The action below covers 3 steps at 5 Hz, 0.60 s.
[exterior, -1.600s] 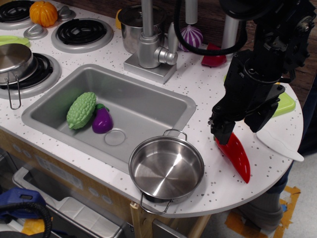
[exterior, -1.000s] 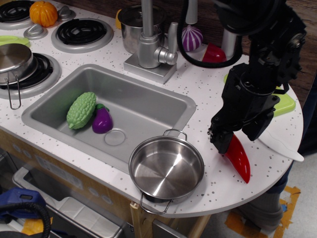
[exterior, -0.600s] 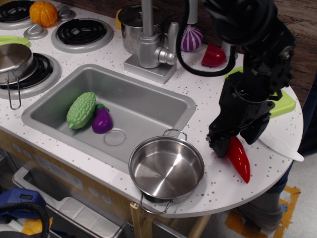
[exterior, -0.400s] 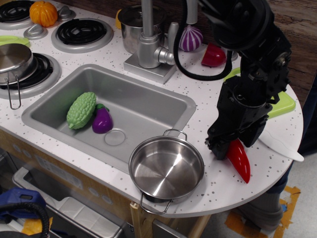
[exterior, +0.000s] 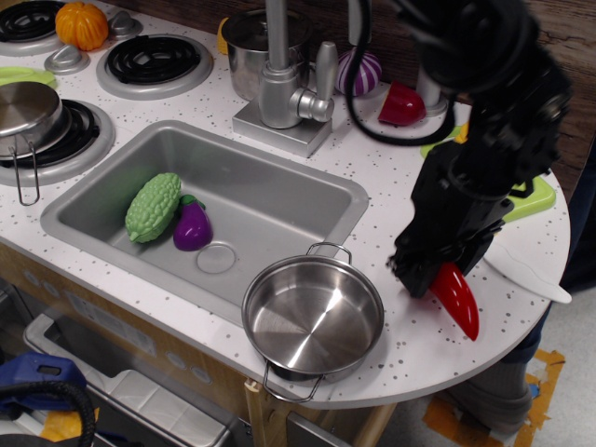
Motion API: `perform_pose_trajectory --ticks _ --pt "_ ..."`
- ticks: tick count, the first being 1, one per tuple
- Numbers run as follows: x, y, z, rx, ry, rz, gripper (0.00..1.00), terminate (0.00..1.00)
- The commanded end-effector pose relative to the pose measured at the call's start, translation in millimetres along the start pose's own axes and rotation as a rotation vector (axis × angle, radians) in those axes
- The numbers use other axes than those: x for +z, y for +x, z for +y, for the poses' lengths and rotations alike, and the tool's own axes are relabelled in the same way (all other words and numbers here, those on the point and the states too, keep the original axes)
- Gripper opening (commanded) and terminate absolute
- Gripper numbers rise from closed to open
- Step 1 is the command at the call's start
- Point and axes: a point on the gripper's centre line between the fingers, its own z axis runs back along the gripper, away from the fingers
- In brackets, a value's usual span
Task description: Put pepper in pot or pan
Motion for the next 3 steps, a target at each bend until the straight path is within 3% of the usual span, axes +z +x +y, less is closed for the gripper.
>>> perform_pose_trajectory --ticks 1,3 --pt "77 11 8 -0.001 0.009 -0.01 0.0 0.0" --pt "78 21 64 -0.031 0.078 -0.027 0.0 0.0"
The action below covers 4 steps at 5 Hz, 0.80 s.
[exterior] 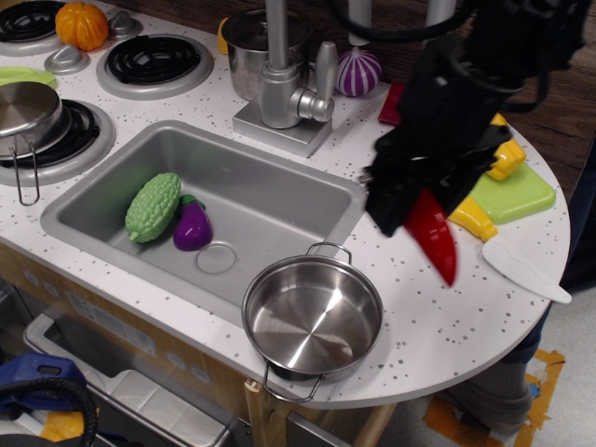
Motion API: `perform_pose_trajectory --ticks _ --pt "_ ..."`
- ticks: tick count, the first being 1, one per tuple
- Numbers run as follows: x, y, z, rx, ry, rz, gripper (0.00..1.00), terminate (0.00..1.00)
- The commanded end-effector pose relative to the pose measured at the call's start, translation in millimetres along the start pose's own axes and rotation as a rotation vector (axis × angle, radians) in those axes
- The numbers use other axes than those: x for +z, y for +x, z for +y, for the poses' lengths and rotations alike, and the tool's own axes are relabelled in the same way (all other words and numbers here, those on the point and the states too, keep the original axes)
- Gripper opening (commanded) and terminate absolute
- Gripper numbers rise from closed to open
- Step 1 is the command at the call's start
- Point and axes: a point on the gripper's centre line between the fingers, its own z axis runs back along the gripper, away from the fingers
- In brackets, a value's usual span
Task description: Put pepper in pot or pan
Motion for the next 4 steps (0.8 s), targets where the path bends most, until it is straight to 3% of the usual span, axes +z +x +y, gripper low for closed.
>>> perform_pose_trajectory --ticks 1,2,3,4 --pt "-8 13 26 0.009 -0.073 -0.027 0.0 0.0" --pt "-27 14 23 0.009 -0.114 -0.018 0.0 0.0" --pt "-29 12 18 0.005 -0.132 -0.012 1.0 0.0" --pt "-29 12 18 0.005 -0.132 -0.012 1.0 0.0"
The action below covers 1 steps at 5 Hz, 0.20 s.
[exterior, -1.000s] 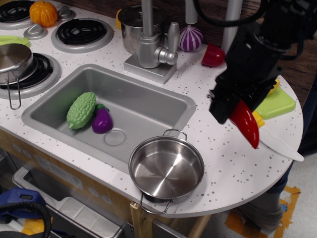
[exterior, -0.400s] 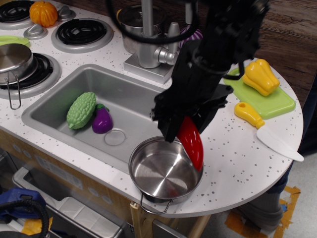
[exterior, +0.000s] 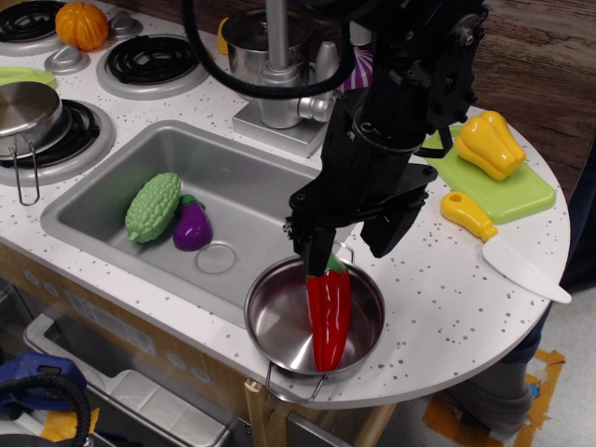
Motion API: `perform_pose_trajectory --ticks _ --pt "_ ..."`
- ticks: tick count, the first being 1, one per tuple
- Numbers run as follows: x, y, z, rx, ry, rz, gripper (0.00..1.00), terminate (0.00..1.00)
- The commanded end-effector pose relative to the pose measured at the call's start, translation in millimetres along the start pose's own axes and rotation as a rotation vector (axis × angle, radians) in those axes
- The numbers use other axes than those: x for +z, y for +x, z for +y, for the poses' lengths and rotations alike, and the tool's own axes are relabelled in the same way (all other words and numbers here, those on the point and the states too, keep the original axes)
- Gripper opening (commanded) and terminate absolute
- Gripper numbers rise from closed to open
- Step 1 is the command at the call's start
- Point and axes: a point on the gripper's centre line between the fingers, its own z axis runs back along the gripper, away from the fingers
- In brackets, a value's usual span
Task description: Put pepper in pot or pan
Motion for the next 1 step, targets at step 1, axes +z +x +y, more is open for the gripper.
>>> perform_pose_trajectory --ticks 1 --pt "5.8 3.3 -0.5 0.01 -0.022 -0.007 1.0 1.0"
